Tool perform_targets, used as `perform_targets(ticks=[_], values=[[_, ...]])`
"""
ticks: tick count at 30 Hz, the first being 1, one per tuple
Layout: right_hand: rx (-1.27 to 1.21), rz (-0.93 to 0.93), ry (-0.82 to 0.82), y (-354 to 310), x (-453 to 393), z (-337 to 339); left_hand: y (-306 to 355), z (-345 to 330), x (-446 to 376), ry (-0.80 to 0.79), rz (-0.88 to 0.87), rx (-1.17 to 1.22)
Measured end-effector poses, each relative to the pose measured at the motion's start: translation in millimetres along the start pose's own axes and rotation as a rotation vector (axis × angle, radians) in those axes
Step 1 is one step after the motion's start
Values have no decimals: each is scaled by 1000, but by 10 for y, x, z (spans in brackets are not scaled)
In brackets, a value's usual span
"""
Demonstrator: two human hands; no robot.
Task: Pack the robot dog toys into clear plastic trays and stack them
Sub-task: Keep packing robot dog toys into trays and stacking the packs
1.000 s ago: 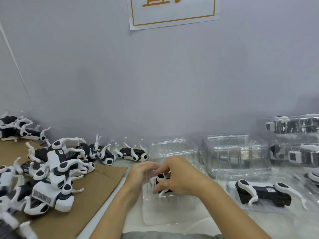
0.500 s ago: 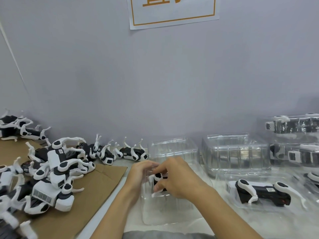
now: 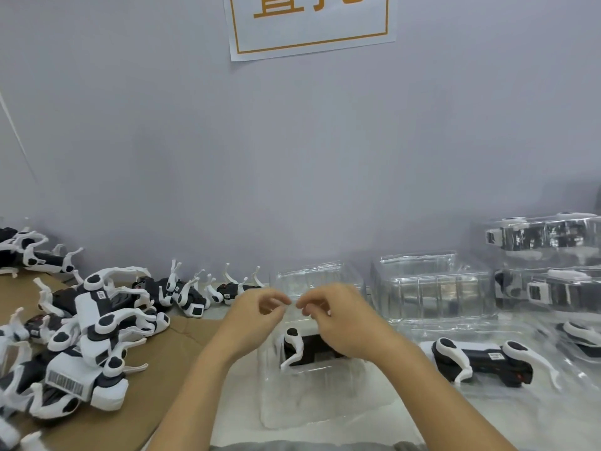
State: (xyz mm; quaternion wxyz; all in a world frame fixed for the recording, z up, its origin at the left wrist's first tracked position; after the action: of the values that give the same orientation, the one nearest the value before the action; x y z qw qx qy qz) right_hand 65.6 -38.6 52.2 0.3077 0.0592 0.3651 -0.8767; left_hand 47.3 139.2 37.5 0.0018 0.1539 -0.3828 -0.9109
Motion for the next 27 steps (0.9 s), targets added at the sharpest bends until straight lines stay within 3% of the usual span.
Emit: perform_targets(ticks=[3,6,8,11,16,22,27], values=[[-45,-20,143,69,-28,191,250,61,22,-139,-55,-46],[-96,-63,204,141,-17,333,439,30,89,-514,27,-200],[-104,-77,210,159,-5,370,517,-61,141,-657,61,-388],[-91,-73,187,142,3,345,531,-214,172,-634,37,-619],[-99,-78,155,101,4,309,486,-144,154,-592,18,-598],[-95,-59,230,25,-11,432,558,301,188,-606,176,-501],[-83,7,266,-201,44,597,885,592,309,-481,125,-482]])
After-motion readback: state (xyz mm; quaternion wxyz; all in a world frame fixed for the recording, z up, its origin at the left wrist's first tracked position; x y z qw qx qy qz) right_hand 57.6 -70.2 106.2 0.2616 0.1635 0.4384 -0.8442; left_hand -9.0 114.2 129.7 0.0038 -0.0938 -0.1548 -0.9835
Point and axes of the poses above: each hand's wrist, its own x-axis away from the middle knuckle, its own z-axis out of the back of the hand, y = z × x, the point moved 2 cm from there along -x, towards the middle knuckle, and after that the axes turned 1 degree about y, right-handed, at the moved point
